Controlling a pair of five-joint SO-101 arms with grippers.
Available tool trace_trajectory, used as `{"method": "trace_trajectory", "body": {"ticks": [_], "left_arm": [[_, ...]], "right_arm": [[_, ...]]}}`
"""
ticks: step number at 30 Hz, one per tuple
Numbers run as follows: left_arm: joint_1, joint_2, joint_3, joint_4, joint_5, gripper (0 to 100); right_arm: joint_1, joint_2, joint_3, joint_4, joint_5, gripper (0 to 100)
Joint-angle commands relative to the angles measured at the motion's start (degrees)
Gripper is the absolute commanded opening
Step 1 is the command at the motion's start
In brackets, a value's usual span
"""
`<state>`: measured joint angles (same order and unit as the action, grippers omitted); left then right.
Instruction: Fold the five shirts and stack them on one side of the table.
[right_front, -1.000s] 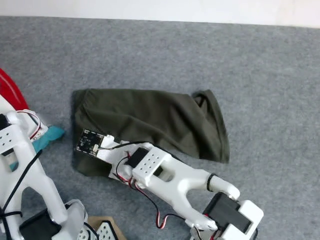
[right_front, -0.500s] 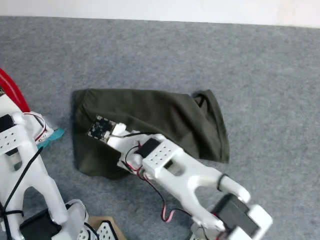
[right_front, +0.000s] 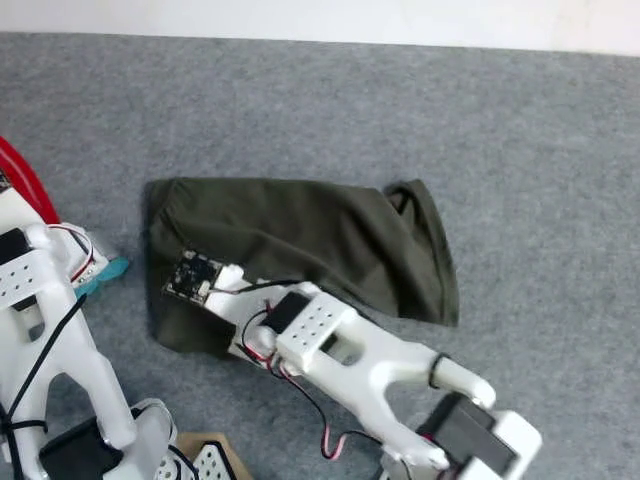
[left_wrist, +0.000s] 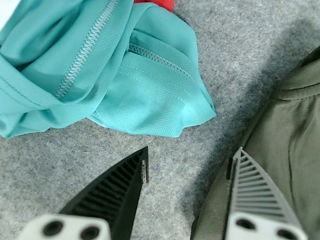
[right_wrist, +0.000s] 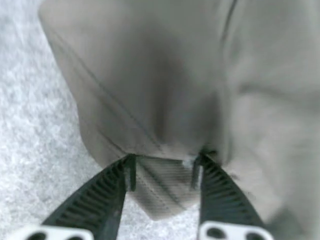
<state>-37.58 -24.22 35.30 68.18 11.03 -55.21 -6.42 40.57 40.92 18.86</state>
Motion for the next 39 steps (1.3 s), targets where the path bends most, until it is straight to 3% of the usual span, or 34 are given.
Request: {"method": "trace_trajectory", "body": {"ticks": [1, 11, 21, 33, 39], "left_arm": [[1.36, 0.04, -0.22, -0.79, 0.35, 26], [1.36, 0.04, -0.22, -0.79, 0.35, 26], [1.36, 0.04, -0.13, -0.70, 0.35, 26], [1.36, 0.04, -0.13, -0.62, 0.35, 26], [1.45, 0.04, -0.13, -0.70, 0.35, 26]], "right_arm": [[-0.57, 3.21, -5.05, -0.84, -0.97, 20.0], [1.80, 8.75, -9.89, -0.57, -0.70, 1.5], [3.21, 7.96, -12.88, 4.88, -0.70, 0.8], [8.84, -8.57, -7.69, 6.73, -0.70, 0.8], [6.99, -10.33, -4.18, 6.37, -0.70, 0.9]]}}
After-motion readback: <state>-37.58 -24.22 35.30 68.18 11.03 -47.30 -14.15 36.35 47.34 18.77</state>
